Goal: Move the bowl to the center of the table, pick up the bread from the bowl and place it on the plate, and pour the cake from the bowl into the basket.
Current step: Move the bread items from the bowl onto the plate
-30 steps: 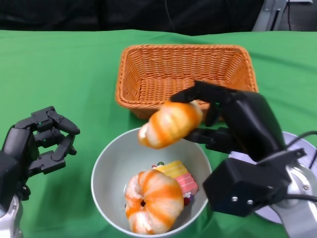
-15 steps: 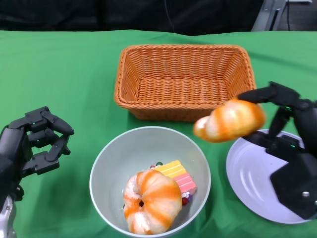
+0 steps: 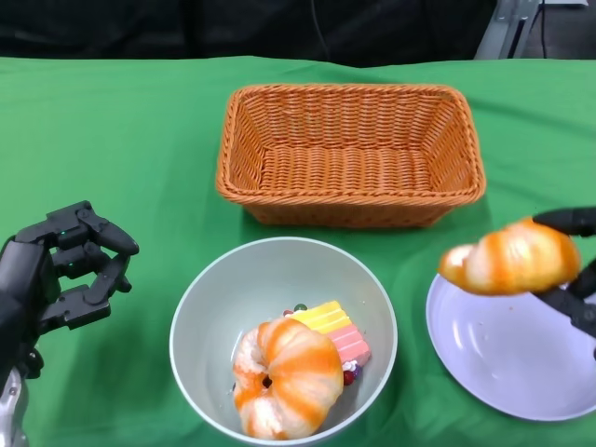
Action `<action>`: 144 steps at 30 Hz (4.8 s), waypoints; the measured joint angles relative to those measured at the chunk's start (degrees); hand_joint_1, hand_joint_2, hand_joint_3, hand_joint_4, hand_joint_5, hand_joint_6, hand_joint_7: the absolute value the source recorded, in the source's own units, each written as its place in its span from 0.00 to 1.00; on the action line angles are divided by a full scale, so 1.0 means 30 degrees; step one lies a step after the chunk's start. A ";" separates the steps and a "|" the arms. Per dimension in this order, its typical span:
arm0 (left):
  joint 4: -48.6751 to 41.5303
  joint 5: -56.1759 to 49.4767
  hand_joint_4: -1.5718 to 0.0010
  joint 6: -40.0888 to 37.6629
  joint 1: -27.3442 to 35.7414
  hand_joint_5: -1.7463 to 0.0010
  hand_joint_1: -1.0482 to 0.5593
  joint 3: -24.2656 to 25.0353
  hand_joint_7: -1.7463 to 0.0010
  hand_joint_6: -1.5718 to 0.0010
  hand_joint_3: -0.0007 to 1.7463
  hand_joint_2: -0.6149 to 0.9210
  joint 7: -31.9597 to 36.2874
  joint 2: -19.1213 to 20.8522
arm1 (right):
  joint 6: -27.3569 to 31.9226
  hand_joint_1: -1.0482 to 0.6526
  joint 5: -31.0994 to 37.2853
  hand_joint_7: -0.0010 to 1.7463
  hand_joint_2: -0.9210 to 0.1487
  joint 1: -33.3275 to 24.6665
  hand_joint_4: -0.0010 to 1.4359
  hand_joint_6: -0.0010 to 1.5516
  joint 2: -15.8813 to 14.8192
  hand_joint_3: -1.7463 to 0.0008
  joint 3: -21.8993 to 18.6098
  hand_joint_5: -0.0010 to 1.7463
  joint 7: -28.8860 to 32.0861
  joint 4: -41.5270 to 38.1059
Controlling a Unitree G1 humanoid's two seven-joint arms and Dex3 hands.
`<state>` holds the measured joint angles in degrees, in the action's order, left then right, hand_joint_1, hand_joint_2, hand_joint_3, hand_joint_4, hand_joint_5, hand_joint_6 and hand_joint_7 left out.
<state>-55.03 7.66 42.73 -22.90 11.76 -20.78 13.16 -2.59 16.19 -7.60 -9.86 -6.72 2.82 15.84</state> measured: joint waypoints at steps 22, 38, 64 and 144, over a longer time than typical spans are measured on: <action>-0.0081 -0.0022 0.51 0.0024 0.0176 0.13 0.65 0.0084 0.30 0.49 0.48 0.82 -0.0054 0.0232 | 0.9196 0.54 -0.2300 0.45 0.00 0.0908 0.49 0.48 -0.0651 0.92 -0.0678 0.76 -0.2889 -0.1368; -0.0082 -0.0255 0.51 0.0168 0.0240 0.13 0.64 -0.0029 0.30 0.50 0.49 0.81 0.0001 0.0338 | 1.3887 0.55 -0.3573 0.75 0.00 0.4314 0.52 0.42 -0.1294 0.93 -0.1176 0.95 -0.3297 -0.4234; -0.0213 -0.0897 0.52 0.0448 0.0245 0.13 0.63 -0.0148 0.30 0.50 0.45 0.82 0.0495 0.0456 | 1.3895 0.52 -0.3597 0.63 0.00 0.5207 0.57 0.45 -0.1970 0.91 0.0217 0.84 -0.2708 -0.4617; -0.1080 -0.1195 0.51 0.1027 0.0127 0.14 0.64 -0.0791 0.31 0.50 0.39 0.86 0.0738 0.0545 | 1.5607 0.26 -0.1396 0.00 0.00 0.5438 0.16 0.18 -0.5743 0.88 0.5186 0.00 -0.5597 -0.0487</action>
<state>-58.27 4.07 45.81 -22.52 9.39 -18.56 14.79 44.23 12.01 8.72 -27.09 8.84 -13.98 14.38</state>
